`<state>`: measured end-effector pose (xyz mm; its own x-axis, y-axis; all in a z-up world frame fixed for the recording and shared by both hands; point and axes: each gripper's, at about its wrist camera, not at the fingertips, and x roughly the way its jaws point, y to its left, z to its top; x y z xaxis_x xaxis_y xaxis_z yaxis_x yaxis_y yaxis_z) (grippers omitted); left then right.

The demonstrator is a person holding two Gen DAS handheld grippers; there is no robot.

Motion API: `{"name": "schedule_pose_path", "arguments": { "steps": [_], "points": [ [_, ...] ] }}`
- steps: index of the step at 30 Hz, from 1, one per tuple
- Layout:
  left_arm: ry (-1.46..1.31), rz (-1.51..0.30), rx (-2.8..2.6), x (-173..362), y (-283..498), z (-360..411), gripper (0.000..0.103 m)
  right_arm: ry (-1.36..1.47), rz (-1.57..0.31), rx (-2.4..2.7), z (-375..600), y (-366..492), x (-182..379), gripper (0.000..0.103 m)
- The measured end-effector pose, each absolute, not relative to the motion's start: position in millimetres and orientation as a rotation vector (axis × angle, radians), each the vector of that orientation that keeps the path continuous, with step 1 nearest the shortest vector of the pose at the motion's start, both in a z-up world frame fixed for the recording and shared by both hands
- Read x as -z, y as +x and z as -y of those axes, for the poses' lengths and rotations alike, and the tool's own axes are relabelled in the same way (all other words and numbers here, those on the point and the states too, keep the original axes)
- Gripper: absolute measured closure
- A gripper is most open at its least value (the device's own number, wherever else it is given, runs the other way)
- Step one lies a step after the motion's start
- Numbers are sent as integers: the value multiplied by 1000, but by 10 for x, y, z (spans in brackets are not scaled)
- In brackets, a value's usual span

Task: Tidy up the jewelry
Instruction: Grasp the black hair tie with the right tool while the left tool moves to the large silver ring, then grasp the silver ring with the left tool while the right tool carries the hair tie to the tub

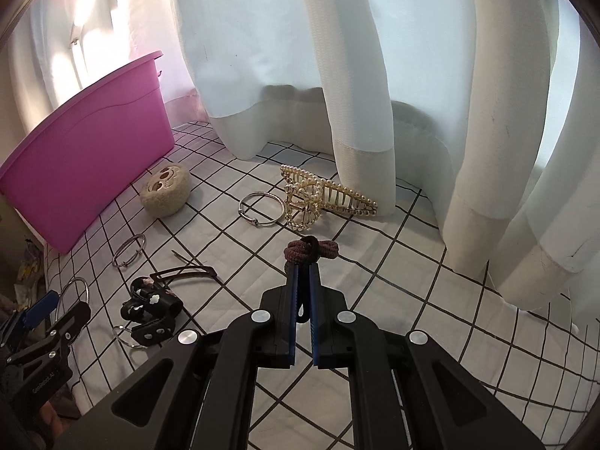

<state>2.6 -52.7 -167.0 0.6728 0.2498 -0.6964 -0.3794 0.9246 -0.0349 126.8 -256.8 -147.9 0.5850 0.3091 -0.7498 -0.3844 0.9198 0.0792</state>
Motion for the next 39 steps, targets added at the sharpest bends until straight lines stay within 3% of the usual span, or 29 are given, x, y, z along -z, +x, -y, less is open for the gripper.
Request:
{"name": "schedule_pose_path", "arguments": {
  "steps": [23, 32, 39],
  "points": [
    [-213, -585, -377, 1, -463, 92, 33, -73, -738, -590, 1996, 773, 66, 97],
    [-184, -493, -346, -606, -182, -747, 33, -23, -646, -667, 1016, 950, -481, 97],
    [-162, -481, -359, -732, 139, -1619, 32, -36, -646, -739, 52, 1246, -613, 97]
  ]
}}
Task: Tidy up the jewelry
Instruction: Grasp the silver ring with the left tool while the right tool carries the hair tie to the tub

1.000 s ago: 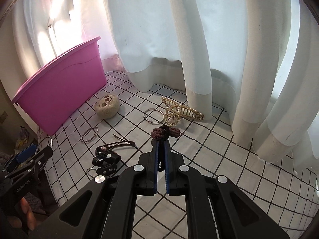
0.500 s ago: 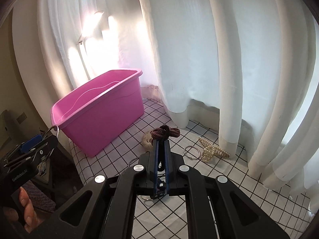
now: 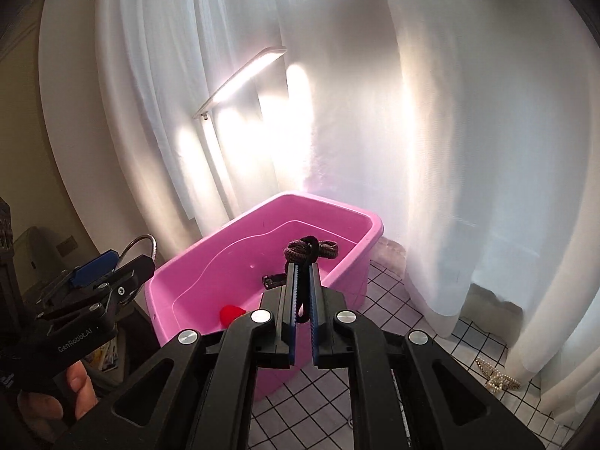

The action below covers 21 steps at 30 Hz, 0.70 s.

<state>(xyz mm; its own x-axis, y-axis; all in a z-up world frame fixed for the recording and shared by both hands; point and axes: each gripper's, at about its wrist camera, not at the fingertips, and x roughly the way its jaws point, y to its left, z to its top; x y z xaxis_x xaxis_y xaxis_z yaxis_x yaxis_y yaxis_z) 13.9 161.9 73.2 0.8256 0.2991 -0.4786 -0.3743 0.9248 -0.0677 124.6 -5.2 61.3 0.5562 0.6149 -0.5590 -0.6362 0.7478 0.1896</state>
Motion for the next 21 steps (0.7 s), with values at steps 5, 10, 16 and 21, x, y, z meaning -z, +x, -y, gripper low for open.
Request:
{"name": "schedule_pose_path", "arguments": {
  "steps": [5, 10, 16, 21],
  "points": [
    [-168, -525, -337, -632, 418, -2093, 32, -83, -687, -764, -541, 1450, -525, 97],
    [-180, -593, -289, -422, 704, -2329, 32, -111, -766, -761, -951, 1669, -336, 97],
    [-199, -673, -266, -187, 969, -2512, 32, -133, -854, -732, -1194, 1907, -81, 97],
    [-212, -732, -269, -56, 1107, -2659, 32, -136, -930, -702, -1277, 2072, 114, 97]
  ]
}}
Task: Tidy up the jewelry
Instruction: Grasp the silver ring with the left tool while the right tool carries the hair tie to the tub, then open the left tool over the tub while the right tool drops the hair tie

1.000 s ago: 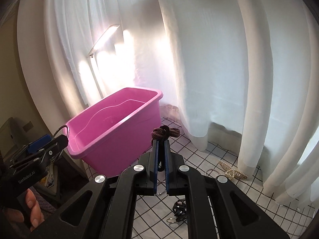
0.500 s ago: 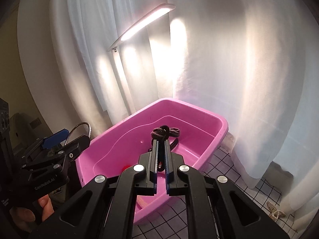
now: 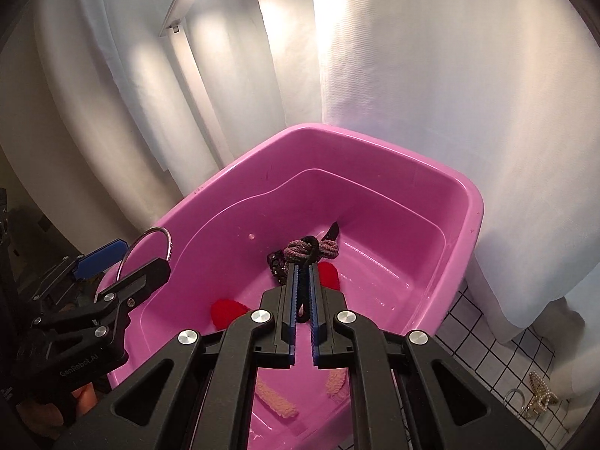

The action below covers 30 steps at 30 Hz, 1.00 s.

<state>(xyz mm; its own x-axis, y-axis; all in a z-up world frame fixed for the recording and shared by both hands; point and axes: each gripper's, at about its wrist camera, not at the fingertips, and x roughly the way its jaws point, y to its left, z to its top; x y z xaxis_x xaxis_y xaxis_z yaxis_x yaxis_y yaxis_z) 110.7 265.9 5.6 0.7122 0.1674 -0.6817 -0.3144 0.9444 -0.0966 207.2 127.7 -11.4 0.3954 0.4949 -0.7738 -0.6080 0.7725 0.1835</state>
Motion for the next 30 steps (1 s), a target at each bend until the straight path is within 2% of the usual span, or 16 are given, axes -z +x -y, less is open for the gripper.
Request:
{"name": "schedule_pose_path", "arguments": {
  "steps": [15, 18, 19, 20, 21, 30],
  "points": [
    [-226, -847, -275, 210, 1245, -2760, 32, -189, -1047, -638, -1523, 2414, 500, 95],
    [-227, -860, -278, 219, 1248, -2761, 31, -210, -1029, -640, -1572, 2417, 486, 80],
    [-230, -863, -281, 220, 1248, -2766, 30, -223, -1020, -643, -1593, 2404, 473, 68],
    [-232, -865, -289, 216, 1245, -2766, 28, -234, -1011, -638, -1601, 2381, 456, 52],
    [-234, -863, -293, 211, 1237, -2772, 25, -239, -998, -632, -1607, 2371, 438, 47],
    [-235, -845, -311, 175, 1166, -2781, 22, -208, -1001, -621, -1524, 2386, 419, 47]
  ]
}}
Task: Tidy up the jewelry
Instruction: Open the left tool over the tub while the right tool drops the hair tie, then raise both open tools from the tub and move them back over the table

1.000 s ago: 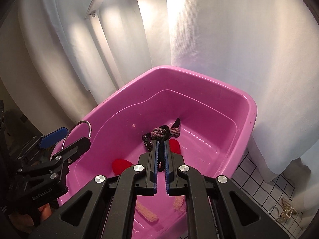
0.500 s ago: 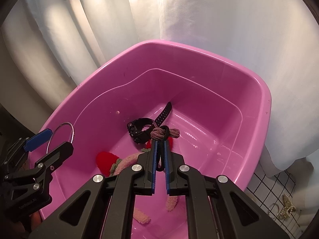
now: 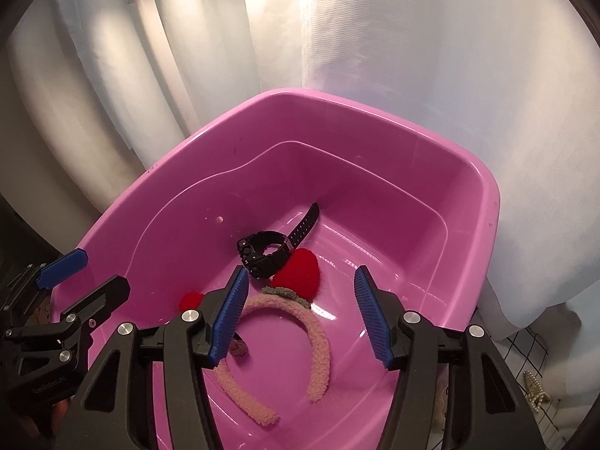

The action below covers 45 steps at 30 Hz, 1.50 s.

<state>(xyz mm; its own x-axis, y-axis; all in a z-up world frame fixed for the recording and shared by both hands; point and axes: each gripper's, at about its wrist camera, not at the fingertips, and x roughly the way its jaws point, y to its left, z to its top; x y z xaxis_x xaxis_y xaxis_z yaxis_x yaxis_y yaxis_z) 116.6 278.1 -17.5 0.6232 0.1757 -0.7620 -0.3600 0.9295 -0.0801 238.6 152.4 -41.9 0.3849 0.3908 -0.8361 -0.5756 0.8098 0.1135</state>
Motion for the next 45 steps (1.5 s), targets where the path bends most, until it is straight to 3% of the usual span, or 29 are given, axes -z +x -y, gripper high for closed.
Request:
{"name": "schedule_pose_path", "arguments": {
  "steps": [27, 45],
  "points": [
    [-241, -818, -352, 56, 814, -2624, 19, -188, -938, -656, -1275, 1960, 116, 47],
    [-209, -775, -356, -92, 298, -2046, 18, -128, -845, -698, -490, 1067, -200, 46]
  ]
}}
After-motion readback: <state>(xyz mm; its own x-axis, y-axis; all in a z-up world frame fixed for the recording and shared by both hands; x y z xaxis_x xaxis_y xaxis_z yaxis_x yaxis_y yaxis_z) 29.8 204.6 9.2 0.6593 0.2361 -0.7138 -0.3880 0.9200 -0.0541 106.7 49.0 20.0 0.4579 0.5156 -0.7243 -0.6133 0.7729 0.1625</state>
